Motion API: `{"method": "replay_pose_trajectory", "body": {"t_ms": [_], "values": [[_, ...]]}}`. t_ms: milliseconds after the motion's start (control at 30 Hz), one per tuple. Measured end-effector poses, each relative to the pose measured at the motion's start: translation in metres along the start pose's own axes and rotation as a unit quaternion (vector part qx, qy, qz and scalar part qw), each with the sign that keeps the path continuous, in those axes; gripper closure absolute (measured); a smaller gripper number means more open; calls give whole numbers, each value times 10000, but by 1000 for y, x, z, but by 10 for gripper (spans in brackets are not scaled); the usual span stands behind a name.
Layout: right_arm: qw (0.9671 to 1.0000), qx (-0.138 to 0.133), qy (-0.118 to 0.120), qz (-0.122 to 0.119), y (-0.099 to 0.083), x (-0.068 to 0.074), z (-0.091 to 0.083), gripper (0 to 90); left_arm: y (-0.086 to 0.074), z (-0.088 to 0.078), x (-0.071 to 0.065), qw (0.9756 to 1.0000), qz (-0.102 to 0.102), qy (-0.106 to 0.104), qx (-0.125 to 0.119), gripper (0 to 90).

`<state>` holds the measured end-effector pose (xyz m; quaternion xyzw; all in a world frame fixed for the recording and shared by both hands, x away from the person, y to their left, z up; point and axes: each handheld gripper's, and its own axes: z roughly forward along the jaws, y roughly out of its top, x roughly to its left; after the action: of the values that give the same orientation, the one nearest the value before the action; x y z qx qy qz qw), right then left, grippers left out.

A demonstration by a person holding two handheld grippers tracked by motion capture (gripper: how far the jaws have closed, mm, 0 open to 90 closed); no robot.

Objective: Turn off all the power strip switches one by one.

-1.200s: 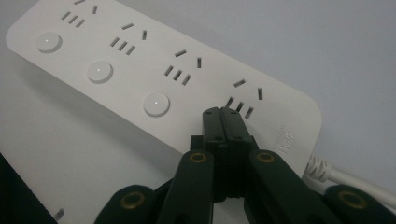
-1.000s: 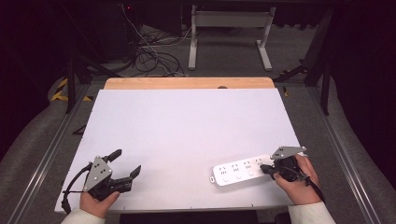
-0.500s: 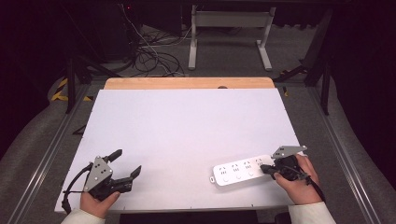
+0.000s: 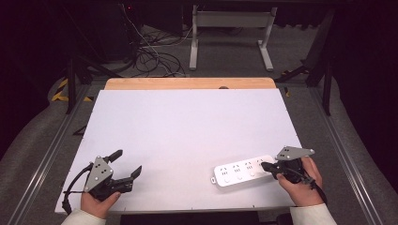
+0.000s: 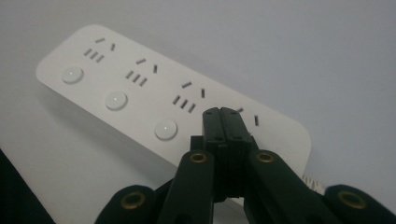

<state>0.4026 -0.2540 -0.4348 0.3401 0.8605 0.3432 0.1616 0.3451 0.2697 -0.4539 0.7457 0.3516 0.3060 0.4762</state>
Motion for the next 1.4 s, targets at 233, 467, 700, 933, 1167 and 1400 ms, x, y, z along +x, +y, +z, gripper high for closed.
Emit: {"method": "replay_pose_trajectory", "body": {"t_ms": [233,467,700,933,1167,1400], "values": [[9998,-172,107,-35,2,5,-3,900,0,-1,-1,10000,-28,16,-18,174],[9990,-252,350,-121,11,15,5,900,0,0,-1,10000,2,6,-5,174],[9986,-135,474,-169,16,20,14,900,0,-1,0,10000,-4,0,-6,173],[9986,-65,506,-169,15,20,18,900,0,-1,-1,10000,-30,11,-13,174],[9984,211,482,-206,14,20,22,900,0,-1,0,10000,10,-2,-1,174],[9977,436,455,-239,13,21,26,900,0,-1,0,10000,-2,-3,-3,174]]}}
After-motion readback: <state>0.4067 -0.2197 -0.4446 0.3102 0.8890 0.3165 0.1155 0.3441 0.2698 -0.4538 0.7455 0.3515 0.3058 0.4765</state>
